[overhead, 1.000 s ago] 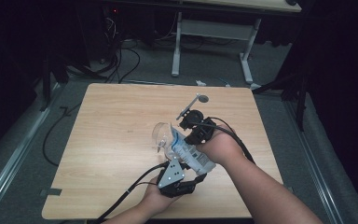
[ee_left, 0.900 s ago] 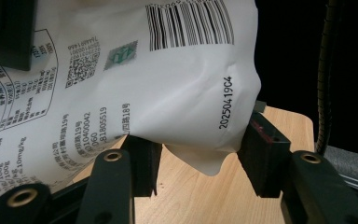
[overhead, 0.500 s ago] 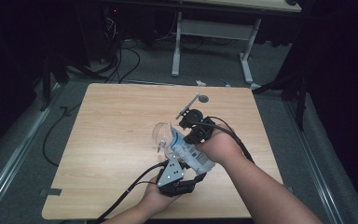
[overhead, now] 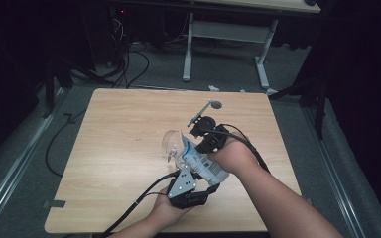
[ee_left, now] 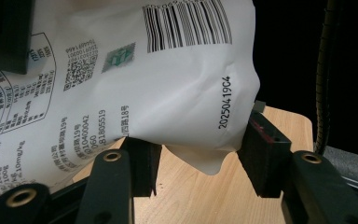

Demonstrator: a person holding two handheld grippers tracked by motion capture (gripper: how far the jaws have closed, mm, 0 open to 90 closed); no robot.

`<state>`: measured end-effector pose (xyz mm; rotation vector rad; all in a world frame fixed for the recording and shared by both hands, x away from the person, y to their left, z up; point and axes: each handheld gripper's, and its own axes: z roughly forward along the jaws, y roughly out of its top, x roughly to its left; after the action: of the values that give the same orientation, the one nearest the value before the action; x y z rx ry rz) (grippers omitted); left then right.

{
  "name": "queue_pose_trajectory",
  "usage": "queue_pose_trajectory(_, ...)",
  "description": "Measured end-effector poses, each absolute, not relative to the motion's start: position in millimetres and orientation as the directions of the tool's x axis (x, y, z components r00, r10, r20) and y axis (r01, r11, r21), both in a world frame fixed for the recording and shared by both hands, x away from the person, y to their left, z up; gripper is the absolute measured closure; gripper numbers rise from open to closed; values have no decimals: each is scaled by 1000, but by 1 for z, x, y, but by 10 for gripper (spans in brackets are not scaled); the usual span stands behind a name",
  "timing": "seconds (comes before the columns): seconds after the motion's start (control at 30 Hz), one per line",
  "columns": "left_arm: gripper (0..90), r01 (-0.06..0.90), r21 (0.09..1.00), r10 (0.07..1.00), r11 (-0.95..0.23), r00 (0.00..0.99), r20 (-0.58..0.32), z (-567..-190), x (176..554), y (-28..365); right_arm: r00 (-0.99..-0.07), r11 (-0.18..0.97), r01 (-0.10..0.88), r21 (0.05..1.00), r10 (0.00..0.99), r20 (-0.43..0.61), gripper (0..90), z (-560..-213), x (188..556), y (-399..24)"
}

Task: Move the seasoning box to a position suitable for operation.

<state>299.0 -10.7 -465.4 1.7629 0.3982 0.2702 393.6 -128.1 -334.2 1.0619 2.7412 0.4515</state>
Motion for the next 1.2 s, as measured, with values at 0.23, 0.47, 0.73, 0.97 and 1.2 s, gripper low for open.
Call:
queue_pose_trajectory(0.23, 522, 120, 973, 407, -195, 913, -30, -466, 299, -11, -733, 703, 629, 333, 678, -47, 898, -335, 394, -127)
queue_pose_trajectory(0.47, 522, 118, 975, 407, -190, 913, -31, -465, 299, -10, -734, 704, 626, 336, 677, -51, 898, -334, 394, -127)
queue_pose_trajectory(0.73, 512, 123, 976, 403, -182, 914, -40, -464, 299, -10, -736, 706, 624, 336, 675, -52, 898, -333, 394, -126)
queue_pose_trajectory(0.97, 508, 124, 976, 405, -177, 913, -43, -464, 299, -9, -735, 707, 625, 330, 676, -57, 898, -333, 394, -124)
queue_pose_trajectory(1.2, 505, 125, 977, 405, -175, 913, -44, -464, 299, -9, -740, 713, 619, 330, 670, -61, 897, -333, 395, -123)
